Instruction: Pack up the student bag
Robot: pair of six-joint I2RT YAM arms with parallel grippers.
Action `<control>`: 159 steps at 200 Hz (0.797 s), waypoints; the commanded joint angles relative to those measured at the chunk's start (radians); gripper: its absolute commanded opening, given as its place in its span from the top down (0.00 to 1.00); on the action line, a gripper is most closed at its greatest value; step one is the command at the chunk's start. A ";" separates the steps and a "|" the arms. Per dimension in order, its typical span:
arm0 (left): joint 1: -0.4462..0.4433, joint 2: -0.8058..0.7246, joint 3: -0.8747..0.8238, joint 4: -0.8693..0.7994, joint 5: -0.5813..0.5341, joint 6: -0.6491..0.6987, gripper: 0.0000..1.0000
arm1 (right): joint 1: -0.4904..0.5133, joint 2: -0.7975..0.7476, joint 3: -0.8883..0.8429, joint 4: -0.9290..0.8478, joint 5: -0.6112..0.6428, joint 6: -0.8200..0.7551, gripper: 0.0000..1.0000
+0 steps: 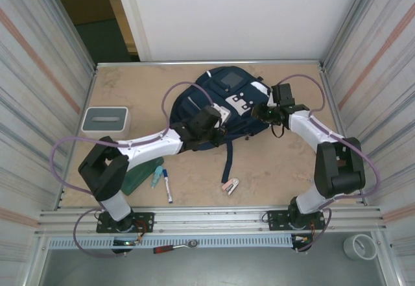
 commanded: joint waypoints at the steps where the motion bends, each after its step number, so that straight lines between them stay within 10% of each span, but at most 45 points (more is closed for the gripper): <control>1: 0.004 0.026 0.062 0.041 0.023 -0.029 1.00 | -0.013 -0.142 -0.079 -0.074 0.022 0.046 0.49; 40: -0.004 0.057 0.085 0.058 0.036 -0.034 1.00 | 0.023 -0.320 -0.378 0.164 -0.190 0.351 0.20; 92: -0.013 0.033 0.056 0.057 0.018 -0.034 1.00 | 0.133 -0.172 -0.381 0.343 -0.126 0.475 0.19; 121: -0.013 -0.003 0.019 0.063 0.005 -0.030 1.00 | 0.126 -0.062 -0.370 0.424 -0.094 0.486 0.31; 159: -0.010 -0.027 -0.017 0.057 -0.025 -0.006 1.00 | 0.096 -0.070 -0.352 0.375 -0.040 0.402 0.78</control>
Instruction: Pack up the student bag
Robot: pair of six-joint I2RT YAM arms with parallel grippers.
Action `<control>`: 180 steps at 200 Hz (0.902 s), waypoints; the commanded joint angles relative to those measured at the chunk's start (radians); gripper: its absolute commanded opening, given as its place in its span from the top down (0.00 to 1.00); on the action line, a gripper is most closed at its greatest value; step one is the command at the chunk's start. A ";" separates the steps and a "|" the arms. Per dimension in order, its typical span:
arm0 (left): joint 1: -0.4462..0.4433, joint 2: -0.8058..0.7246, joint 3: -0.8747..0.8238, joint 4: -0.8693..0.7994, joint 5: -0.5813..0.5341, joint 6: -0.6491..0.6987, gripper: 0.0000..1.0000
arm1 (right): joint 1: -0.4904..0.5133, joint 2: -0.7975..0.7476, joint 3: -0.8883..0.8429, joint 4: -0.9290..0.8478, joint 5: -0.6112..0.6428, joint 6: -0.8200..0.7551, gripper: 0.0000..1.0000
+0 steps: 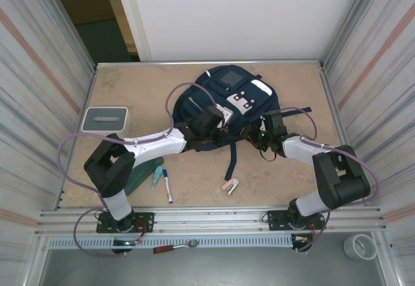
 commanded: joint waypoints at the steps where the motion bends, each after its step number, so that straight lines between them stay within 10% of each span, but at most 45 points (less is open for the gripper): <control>1: -0.004 -0.067 -0.023 0.034 -0.052 0.014 1.00 | -0.030 -0.015 0.032 -0.013 0.089 -0.051 0.79; 33: 0.037 -0.091 -0.061 0.012 -0.117 0.037 1.00 | -0.108 -0.103 -0.013 -0.061 0.094 -0.096 1.00; 100: 0.176 -0.178 -0.127 -0.015 -0.149 0.071 1.00 | -0.164 -0.209 -0.042 -0.164 0.150 -0.195 1.00; 180: 0.117 -0.130 -0.037 -0.076 -0.190 0.155 1.00 | 0.002 -0.142 0.027 -0.189 0.210 -0.264 1.00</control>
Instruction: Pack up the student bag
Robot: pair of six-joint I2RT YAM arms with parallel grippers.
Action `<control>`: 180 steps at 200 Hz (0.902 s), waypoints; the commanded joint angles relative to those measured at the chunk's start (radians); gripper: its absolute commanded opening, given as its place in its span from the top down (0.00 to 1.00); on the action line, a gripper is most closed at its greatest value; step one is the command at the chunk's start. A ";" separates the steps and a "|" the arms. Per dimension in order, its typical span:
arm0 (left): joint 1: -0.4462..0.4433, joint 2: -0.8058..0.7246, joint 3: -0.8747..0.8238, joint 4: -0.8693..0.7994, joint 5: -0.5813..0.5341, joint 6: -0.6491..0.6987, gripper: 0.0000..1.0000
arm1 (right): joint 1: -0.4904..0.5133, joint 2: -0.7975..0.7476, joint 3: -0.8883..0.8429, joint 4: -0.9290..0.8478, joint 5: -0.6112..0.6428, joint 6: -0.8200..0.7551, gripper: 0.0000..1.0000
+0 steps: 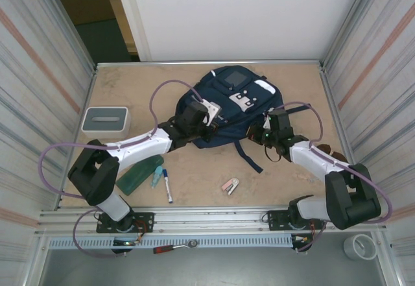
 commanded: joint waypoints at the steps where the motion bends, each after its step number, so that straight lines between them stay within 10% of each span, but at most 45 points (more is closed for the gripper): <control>1: 0.019 0.000 0.055 -0.097 -0.219 0.081 1.00 | -0.004 0.024 0.040 -0.115 0.169 -0.073 1.00; 85: 0.115 -0.012 0.036 -0.167 -0.471 0.214 1.00 | -0.128 -0.108 -0.006 -0.190 0.167 -0.094 1.00; 180: 0.066 0.028 0.079 -0.059 -0.038 0.043 1.00 | 0.105 0.008 -0.009 0.041 0.116 0.036 1.00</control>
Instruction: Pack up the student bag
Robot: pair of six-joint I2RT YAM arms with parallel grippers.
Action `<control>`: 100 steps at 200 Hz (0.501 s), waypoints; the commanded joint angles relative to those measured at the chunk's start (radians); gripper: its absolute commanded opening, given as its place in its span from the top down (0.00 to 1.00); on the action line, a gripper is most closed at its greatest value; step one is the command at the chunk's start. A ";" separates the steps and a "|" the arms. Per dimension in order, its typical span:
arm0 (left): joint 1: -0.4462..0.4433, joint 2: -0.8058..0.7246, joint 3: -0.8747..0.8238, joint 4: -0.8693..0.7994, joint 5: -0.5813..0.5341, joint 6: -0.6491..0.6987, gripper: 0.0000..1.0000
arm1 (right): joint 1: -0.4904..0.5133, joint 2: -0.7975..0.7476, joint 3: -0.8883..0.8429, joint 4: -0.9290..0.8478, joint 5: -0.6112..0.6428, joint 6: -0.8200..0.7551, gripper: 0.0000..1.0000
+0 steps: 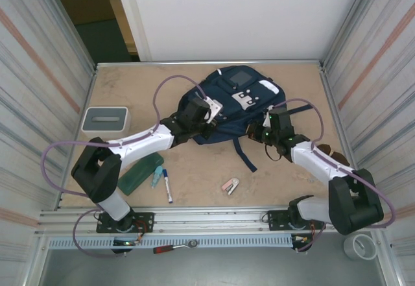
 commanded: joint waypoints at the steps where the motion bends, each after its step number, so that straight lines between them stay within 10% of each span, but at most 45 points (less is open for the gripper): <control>1: 0.043 -0.004 0.019 -0.005 0.007 -0.081 1.00 | 0.081 0.045 -0.024 0.053 0.104 0.063 1.00; 100: -0.017 0.001 -0.007 0.150 0.191 -0.195 1.00 | 0.217 0.124 0.010 0.174 0.219 0.203 1.00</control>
